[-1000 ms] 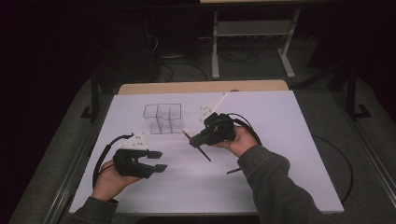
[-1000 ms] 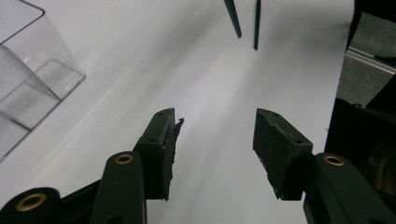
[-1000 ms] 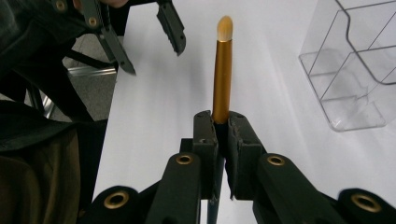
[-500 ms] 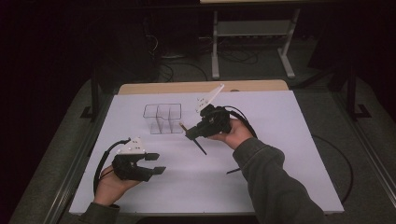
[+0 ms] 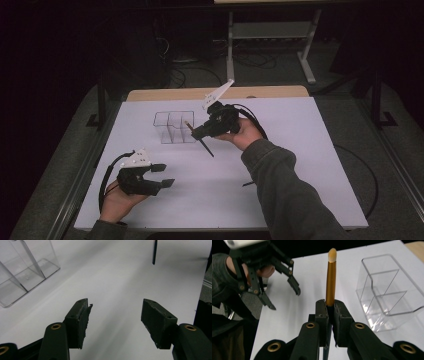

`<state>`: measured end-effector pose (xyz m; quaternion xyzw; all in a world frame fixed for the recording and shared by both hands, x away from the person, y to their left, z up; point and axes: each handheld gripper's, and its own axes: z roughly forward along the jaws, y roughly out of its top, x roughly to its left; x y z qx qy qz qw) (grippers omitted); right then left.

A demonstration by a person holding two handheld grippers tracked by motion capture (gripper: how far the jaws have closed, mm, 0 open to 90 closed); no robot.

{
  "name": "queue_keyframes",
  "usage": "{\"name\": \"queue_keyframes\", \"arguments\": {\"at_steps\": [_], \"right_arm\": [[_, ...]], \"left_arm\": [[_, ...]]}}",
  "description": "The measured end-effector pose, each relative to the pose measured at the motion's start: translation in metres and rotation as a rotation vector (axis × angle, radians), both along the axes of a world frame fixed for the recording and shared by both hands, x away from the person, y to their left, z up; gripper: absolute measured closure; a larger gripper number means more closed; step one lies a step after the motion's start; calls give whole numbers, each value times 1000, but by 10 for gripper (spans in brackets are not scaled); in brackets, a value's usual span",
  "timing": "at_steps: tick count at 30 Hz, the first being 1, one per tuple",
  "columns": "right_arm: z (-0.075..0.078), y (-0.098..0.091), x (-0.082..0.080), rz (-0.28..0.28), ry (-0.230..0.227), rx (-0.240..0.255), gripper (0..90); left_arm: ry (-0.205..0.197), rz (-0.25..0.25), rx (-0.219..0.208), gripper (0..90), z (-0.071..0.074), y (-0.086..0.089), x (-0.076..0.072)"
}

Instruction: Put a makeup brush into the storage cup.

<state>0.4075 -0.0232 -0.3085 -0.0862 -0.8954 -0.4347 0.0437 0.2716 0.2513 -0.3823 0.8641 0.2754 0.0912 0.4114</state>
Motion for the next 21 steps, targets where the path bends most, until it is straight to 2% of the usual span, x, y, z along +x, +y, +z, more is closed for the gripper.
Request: {"name": "queue_keyframes", "arguments": {"at_steps": [6, 7, 8, 13, 21], "right_arm": [[10, 7, 12, -8, -9, 4, 822], [11, 8, 15, -9, -7, 5, 822], [13, 10, 17, -11, -14, 3, 822], [17, 19, 27, -13, -21, 15, 823], [23, 32, 37, -13, -25, -2, 823]], "left_arm": [[0, -6, 6, 379, -2, 0, 1], [-11, -12, 10, 378, -2, 1, 2], [8, 0, -3, 377, -3, 0, 0], [-1, 0, -10, 373, -1, 3, 0], [5, 3, -12, 367, -2, 5, 0]]}}
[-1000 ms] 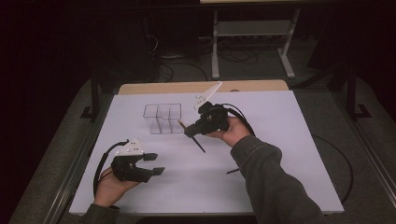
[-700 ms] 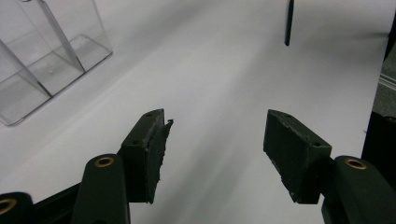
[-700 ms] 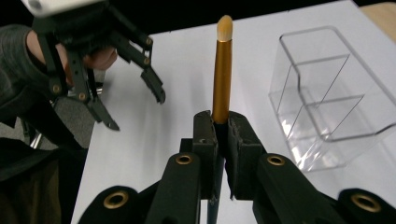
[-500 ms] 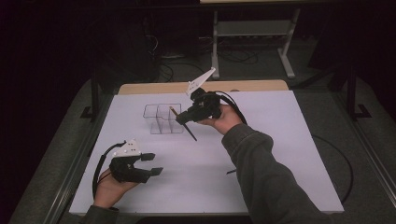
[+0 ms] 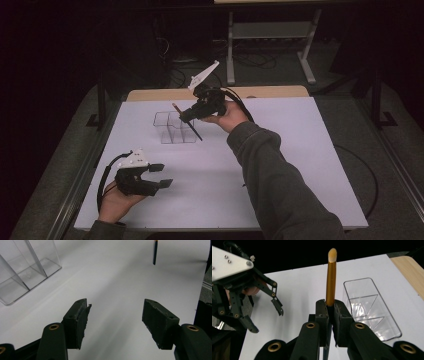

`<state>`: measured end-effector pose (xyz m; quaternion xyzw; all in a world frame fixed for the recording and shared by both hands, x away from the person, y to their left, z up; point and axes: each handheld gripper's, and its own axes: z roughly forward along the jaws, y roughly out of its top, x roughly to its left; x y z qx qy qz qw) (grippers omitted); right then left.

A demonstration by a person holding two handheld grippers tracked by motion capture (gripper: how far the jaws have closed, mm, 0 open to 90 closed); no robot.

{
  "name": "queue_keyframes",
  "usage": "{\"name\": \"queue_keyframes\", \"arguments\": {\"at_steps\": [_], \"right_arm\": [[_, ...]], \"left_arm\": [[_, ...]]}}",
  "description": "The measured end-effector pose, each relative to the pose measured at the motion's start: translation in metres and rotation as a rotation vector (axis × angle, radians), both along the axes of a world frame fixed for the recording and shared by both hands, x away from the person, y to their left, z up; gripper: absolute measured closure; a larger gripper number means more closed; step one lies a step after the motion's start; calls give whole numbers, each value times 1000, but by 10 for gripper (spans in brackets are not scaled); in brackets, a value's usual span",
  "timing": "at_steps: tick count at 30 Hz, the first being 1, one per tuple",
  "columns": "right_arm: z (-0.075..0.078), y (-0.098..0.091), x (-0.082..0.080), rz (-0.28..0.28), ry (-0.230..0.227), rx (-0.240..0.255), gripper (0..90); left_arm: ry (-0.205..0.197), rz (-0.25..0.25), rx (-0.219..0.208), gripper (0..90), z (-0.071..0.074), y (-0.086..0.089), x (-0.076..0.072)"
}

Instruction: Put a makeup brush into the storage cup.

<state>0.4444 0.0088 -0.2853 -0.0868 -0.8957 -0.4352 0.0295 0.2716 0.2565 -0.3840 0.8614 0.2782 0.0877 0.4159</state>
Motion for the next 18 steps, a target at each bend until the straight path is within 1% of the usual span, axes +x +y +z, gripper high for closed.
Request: {"name": "queue_keyframes", "arguments": {"at_steps": [2, 3, 6, 7, 10, 11, 12, 13, 15, 16, 18], "right_arm": [[2, 2, 4, -4, -4, 0, 822], [4, 4, 6, -4, -10, 11, 823], [10, 8, 12, -11, -9, 14, 823], [11, 9, 14, -13, -11, 15, 823], [16, 14, 19, -20, -12, 17, 823], [17, 15, 21, -22, -10, 18, 823], [18, 17, 23, -23, -18, 20, 823], [19, 19, 24, -29, -14, 26, 823], [21, 22, 27, -40, -5, 28, 823], [21, 24, 29, -42, -4, 39, 824], [21, 28, 33, -45, -9, 44, 824]], "left_arm": [[1, -4, 2, 362, -1, 0, 0], [2, -3, 3, 363, -1, 0, 0], [-2, -3, 0, 362, -1, 1, 1], [-6, -8, 5, 362, 0, 1, 1], [-3, -7, 3, 360, -1, 2, 1], [0, -7, 6, 360, -1, 2, 1], [2, -2, 1, 357, -1, 2, 2], [4, 0, -1, 354, -2, 3, 2], [2, 2, -3, 352, -1, 5, 3], [3, 7, -8, 352, -1, 6, 3], [-2, 5, -9, 352, -1, 7, 3]]}}
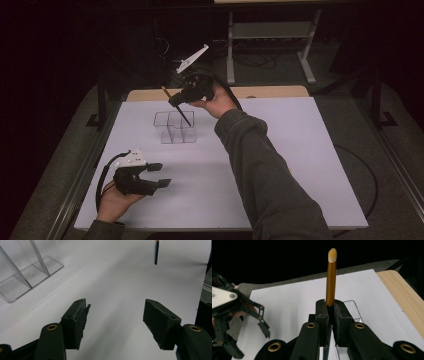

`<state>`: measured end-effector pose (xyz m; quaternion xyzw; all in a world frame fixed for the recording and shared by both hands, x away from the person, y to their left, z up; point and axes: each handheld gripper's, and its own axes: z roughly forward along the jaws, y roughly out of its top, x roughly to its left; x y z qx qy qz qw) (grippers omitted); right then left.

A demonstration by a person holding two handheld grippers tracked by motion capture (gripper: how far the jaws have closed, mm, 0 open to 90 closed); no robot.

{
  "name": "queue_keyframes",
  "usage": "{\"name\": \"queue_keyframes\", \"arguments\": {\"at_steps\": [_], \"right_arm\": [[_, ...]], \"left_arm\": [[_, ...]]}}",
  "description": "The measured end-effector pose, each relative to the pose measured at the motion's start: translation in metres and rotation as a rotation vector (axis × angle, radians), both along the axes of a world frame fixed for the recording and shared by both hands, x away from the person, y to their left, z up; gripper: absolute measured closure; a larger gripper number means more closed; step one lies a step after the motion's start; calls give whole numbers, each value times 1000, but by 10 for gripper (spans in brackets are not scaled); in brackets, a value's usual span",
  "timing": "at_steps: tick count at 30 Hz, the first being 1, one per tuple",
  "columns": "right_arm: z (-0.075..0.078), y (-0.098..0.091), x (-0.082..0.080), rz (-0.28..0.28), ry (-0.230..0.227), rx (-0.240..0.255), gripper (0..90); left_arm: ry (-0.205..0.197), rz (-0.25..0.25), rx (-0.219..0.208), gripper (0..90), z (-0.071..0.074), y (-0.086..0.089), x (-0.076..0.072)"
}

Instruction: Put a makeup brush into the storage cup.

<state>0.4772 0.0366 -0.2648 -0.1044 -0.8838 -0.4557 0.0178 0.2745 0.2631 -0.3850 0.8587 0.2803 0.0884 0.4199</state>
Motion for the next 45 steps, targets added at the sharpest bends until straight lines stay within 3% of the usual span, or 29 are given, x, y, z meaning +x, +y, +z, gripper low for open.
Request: {"name": "queue_keyframes", "arguments": {"at_steps": [11, 13, 19, 30, 31, 45], "right_arm": [[1, 23, 21, -22, 3, 15, 823], [1, 27, 23, -32, 2, 35, 824], [-5, 35, 30, -59, 17, 34, 823], [-19, 37, 39, -111, 17, 27, 824], [-19, 37, 38, -119, 33, 24, 824], [-31, 41, 41, -142, 50, 20, 823]], "left_arm": [[14, 0, -14, 353, 0, -2, 0], [3, -4, -15, 352, 1, -2, 0], [0, -10, -5, 353, 1, -1, -1], [2, -7, -9, 353, 1, 2, 0], [6, -4, -16, 353, 1, 1, -1], [1, -6, -15, 353, 1, 2, -1]]}}
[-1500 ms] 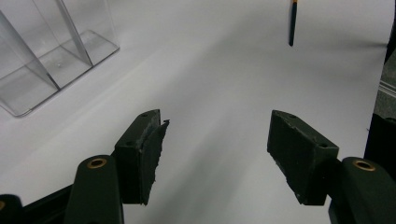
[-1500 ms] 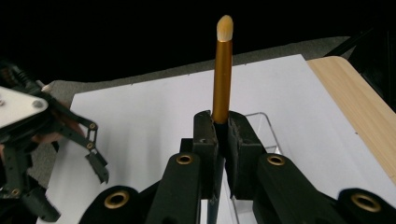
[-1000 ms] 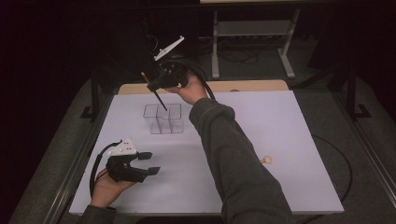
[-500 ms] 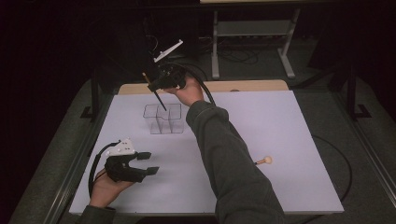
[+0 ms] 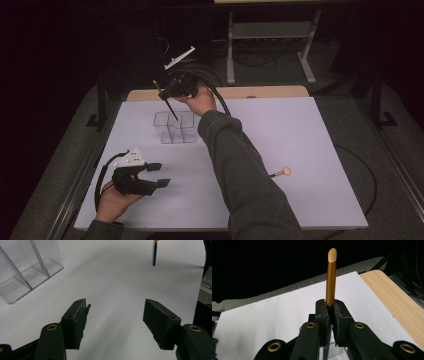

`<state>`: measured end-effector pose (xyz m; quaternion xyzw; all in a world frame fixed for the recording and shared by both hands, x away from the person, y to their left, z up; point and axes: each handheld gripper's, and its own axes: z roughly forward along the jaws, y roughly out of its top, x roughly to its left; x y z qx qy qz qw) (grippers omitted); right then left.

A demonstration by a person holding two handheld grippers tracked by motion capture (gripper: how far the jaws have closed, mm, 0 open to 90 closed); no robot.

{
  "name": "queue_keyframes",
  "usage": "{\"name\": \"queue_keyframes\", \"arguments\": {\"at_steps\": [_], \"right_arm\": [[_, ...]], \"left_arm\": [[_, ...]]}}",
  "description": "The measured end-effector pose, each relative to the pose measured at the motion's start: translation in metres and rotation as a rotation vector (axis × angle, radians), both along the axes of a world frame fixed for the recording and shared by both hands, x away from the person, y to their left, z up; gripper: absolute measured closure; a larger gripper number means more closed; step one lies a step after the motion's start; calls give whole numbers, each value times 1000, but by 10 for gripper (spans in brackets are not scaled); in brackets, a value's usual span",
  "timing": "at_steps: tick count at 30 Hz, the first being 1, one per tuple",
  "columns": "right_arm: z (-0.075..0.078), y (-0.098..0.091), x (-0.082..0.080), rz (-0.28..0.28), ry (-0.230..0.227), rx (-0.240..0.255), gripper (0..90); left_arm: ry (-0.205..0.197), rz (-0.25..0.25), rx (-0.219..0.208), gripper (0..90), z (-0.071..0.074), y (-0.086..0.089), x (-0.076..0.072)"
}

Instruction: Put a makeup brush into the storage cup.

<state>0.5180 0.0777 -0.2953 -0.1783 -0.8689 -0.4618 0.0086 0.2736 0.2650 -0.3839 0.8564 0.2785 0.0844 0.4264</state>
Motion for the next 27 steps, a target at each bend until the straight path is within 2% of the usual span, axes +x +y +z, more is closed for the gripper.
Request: {"name": "queue_keyframes", "arguments": {"at_steps": [3, 14, 15, 17, 23, 27], "right_arm": [[-3, 1, 0, -2, 1, -12, 823], [-14, 0, 1, -13, 24, -6, 822], [-15, 0, 1, -10, 12, -5, 822], [-17, -1, 0, -15, 25, -1, 822], [-22, -1, 0, -18, 26, 4, 822], [-25, 0, 0, -12, 29, -9, 822]], "left_arm": [[5, 2, -3, 353, -1, 0, 0], [11, 7, -9, 355, -1, 2, 0], [10, 8, -10, 355, -1, 2, 0], [10, 8, -10, 355, -1, 2, 0], [9, 5, -7, 355, 0, 2, 0], [11, 10, -10, 355, 0, 3, 0]]}}
